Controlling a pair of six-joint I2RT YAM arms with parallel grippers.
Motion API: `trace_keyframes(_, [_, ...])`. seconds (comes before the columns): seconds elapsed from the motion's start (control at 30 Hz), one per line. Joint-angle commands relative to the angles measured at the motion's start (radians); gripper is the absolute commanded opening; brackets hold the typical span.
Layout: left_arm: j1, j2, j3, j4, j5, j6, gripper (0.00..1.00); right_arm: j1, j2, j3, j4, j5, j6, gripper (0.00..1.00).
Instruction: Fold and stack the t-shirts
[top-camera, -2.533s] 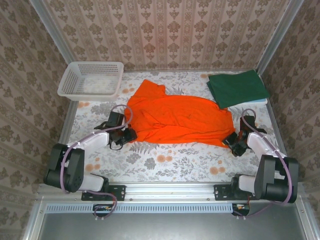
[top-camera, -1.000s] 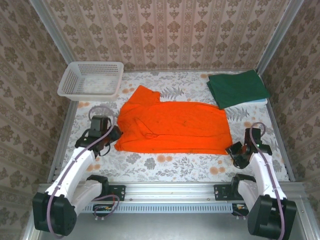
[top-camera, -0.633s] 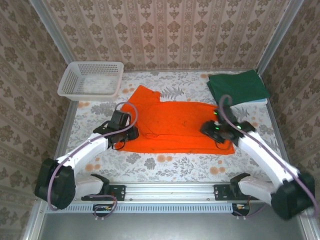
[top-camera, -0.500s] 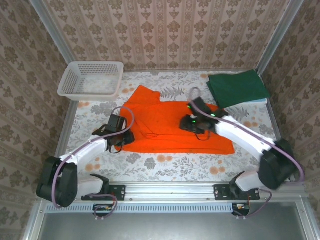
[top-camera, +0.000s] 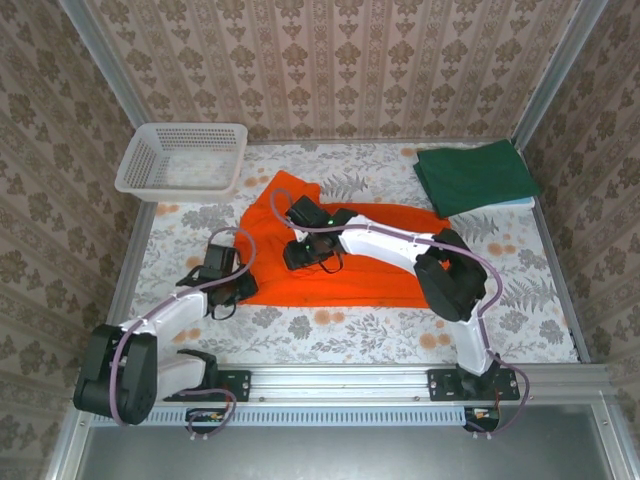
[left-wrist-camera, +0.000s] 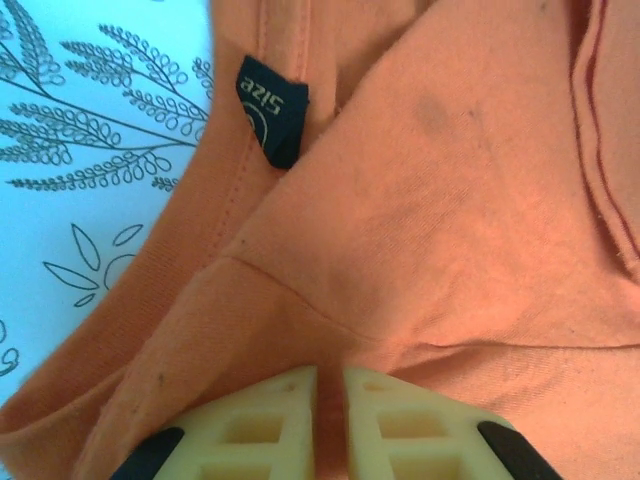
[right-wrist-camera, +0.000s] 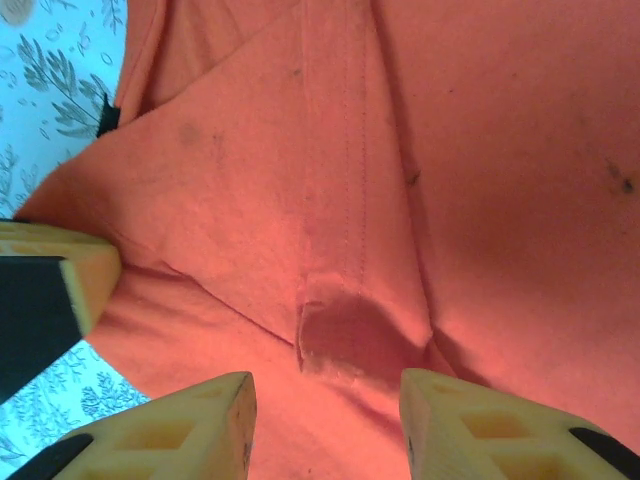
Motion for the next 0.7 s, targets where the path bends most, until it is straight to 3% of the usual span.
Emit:
trace_keyframes(0.0, [0.007, -0.021, -0.016, 0.029, -0.033, -0.016, 0.14, 0.011, 0.031, 0.062, -0.066, -0.009, -0.099, 0.46])
trace_keyframes(0.43, [0.006, -0.047, -0.03, 0.037, -0.052, -0.023, 0.15, 0.048, 0.163, 0.209, -0.207, 0.023, -0.16, 0.46])
trace_keyframes(0.67, [0.004, -0.051, -0.031, 0.037, -0.053, -0.024, 0.18, 0.068, 0.209, 0.269, -0.267, 0.102, -0.171, 0.42])
